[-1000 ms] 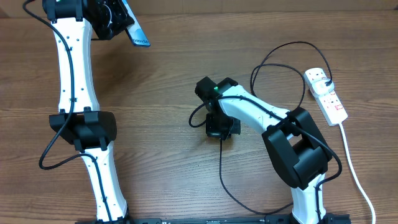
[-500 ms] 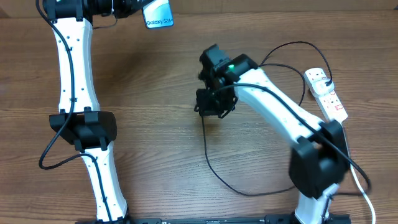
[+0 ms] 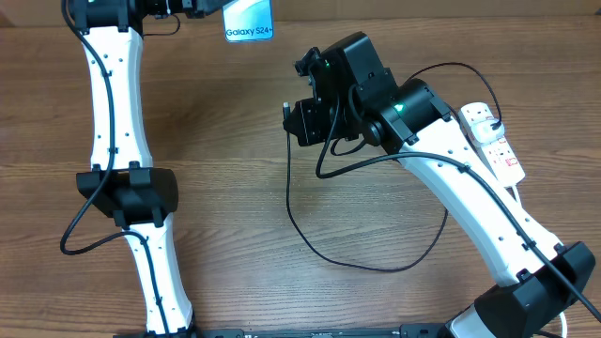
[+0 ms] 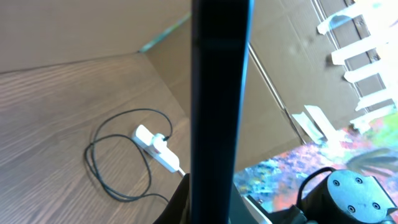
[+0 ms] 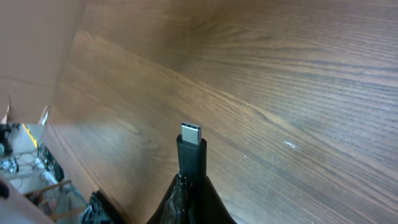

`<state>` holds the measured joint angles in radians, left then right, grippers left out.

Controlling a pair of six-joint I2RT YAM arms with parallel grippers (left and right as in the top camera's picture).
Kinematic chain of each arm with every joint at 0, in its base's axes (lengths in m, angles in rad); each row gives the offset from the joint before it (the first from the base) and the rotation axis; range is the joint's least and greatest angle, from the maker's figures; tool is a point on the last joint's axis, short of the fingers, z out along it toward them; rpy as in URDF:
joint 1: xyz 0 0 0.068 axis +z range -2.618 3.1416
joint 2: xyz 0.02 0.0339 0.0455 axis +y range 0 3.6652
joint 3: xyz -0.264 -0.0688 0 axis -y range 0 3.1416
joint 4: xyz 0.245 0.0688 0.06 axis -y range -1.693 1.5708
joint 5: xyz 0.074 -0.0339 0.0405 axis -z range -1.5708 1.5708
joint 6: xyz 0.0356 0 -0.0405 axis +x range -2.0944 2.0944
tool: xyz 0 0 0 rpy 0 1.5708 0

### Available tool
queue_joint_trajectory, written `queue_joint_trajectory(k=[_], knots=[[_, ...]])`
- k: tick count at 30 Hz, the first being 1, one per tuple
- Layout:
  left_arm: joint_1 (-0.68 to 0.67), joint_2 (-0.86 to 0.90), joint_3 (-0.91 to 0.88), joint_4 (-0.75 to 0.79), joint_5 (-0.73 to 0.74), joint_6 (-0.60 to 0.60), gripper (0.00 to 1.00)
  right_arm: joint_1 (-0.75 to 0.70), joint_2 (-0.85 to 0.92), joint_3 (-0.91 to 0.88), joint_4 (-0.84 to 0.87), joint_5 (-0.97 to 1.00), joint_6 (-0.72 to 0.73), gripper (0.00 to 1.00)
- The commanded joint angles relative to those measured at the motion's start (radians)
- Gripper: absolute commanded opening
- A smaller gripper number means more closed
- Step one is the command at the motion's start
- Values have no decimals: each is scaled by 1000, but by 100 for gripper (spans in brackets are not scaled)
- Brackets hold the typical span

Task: Plug charger to phone and switch on socket

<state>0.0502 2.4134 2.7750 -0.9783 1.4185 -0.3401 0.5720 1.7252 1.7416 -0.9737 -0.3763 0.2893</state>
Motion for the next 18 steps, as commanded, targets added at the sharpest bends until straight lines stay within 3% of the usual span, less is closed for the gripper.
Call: queue_joint_trajectory(k=[1,6,18], knots=[[-24,-33,21,8,64,-7,4,18,-10,26,16,68,29,4],[-64,-33,21,-3,-33,5,4,47,-10,64,14,159,47,4],[-192,-33,21,-96,-151,193,4,50,-10,79,-69,283,59,4]])
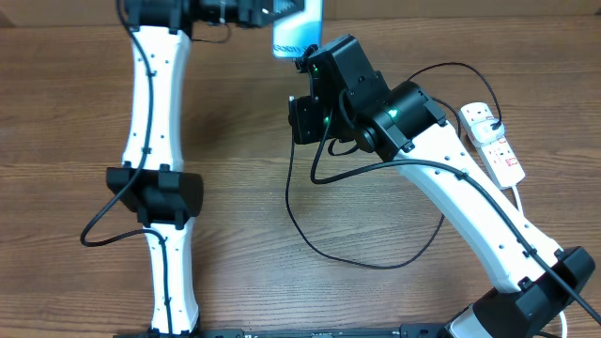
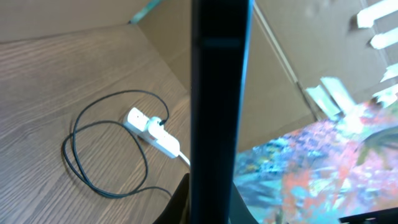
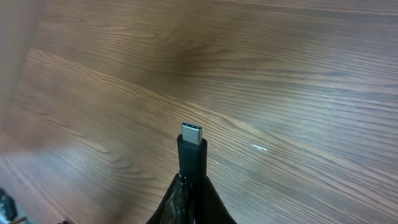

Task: Plug charger to phone and switch on socket

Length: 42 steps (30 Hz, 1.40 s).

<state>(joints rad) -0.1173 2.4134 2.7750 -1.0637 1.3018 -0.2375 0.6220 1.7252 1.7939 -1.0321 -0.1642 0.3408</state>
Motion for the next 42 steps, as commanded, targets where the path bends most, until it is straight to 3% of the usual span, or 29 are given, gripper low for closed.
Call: queue_joint_trajectory(k=[1,18,25,30,42], knots=[[-28,-33,21,-10,-34,93,4,-1,-10,27,-14,84,7,4],[-27,-33,21,-43,2,133,4,-34,-10,104,-31,132,26,4],[-26,-33,21,-40,20,48,4,-32,-5,104,-24,110,29,4],[-27,-33,21,-34,127,48,4,-32,3,104,0,102,68,4],[-26,-33,21,-31,124,50,4,-32,3,104,5,83,75,4]])
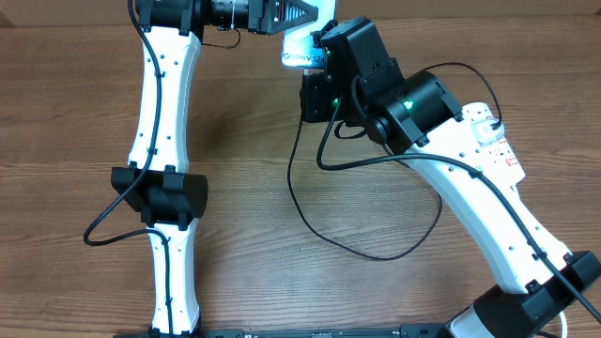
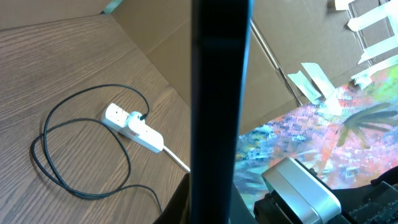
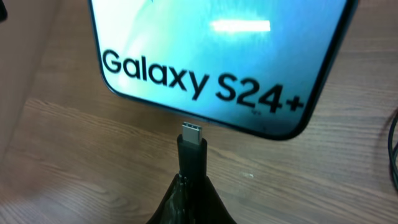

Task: Plug charger to phone and switch on socket

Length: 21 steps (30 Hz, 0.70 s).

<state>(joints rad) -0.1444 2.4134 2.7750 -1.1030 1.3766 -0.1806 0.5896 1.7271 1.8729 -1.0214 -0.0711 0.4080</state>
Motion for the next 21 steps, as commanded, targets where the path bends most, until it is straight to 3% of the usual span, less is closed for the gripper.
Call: queue_joint_trajectory(k=[1,21], knots=[[0,-33,21,8,49,-6,4,0,1,25,-6,-10,8,4],[0,-33,21,8,58,-6,4,0,3,25,4,-13,8,4]])
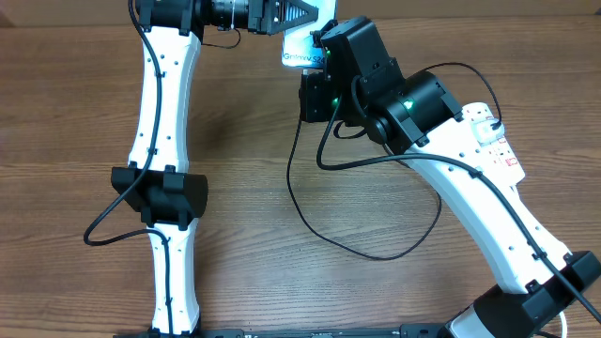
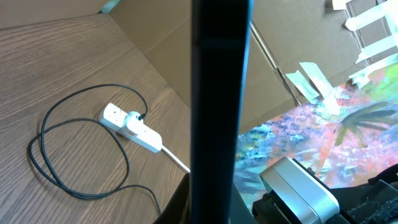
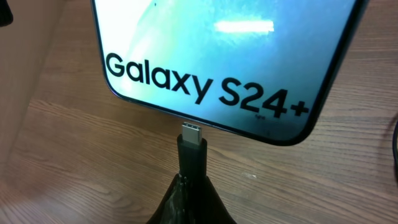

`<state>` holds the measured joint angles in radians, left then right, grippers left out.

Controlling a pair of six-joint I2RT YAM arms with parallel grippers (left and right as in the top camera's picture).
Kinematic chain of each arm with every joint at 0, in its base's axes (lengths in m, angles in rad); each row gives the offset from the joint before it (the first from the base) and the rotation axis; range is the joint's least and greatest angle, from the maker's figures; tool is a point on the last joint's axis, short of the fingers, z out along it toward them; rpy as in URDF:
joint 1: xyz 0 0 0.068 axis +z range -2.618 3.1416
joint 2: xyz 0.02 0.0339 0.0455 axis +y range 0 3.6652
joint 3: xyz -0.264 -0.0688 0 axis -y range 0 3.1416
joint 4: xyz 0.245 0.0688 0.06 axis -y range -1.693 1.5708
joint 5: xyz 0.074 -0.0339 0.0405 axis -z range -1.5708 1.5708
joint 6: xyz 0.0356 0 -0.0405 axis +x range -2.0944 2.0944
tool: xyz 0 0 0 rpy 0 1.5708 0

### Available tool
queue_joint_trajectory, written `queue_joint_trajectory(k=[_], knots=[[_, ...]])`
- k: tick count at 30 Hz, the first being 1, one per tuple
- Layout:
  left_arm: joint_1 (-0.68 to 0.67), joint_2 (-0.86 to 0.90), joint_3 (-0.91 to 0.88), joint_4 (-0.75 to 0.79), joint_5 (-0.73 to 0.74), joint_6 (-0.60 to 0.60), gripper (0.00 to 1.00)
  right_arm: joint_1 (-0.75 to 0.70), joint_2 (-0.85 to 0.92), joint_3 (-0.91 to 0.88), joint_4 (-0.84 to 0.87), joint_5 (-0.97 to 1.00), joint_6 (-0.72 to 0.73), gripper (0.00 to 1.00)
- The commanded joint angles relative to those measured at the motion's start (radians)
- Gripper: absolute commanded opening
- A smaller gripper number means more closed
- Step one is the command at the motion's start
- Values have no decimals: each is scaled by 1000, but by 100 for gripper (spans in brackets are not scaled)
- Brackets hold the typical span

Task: Plug charger to phone and switch on socket

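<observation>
The phone [image 3: 217,56], its lit screen reading "Galaxy S24+", is held in the air at the table's far side; it also shows in the overhead view [image 1: 302,47]. My left gripper [image 2: 208,202] is shut on the phone, seen edge-on as a dark bar [image 2: 221,93]. My right gripper [image 3: 193,190] is shut on the black USB-C plug [image 3: 192,146], whose metal tip touches the phone's bottom edge. The black cable [image 1: 310,216] loops over the table to the white socket strip [image 1: 493,136].
The socket strip [image 2: 130,124] lies at the table's right side with the cable coiled beside it. Cardboard walls stand behind the table. My right arm [image 1: 470,207] stretches diagonally from the near right corner.
The phone's bottom edge has come slightly closer to the plug tip; the tip now meets the edge. Both arms otherwise stand as before.
My left gripper held the phone at the far left-centre while my right held the plug over bare wood. The phone then stood further right, near the right gripper. Later its bottom edge hung just above the plug, and now the tip touches it.
</observation>
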<state>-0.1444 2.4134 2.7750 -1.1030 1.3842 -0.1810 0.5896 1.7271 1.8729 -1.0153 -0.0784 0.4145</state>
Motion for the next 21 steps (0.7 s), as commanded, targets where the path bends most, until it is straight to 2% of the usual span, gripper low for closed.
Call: queue_joint_trajectory(k=[1,21], knots=[[0,-33,21,8,50,-6,4,0,3,25,-4,-5,2,4],[-1,-33,21,8,76,-6,4,0,3,25,8,-6,2,4]])
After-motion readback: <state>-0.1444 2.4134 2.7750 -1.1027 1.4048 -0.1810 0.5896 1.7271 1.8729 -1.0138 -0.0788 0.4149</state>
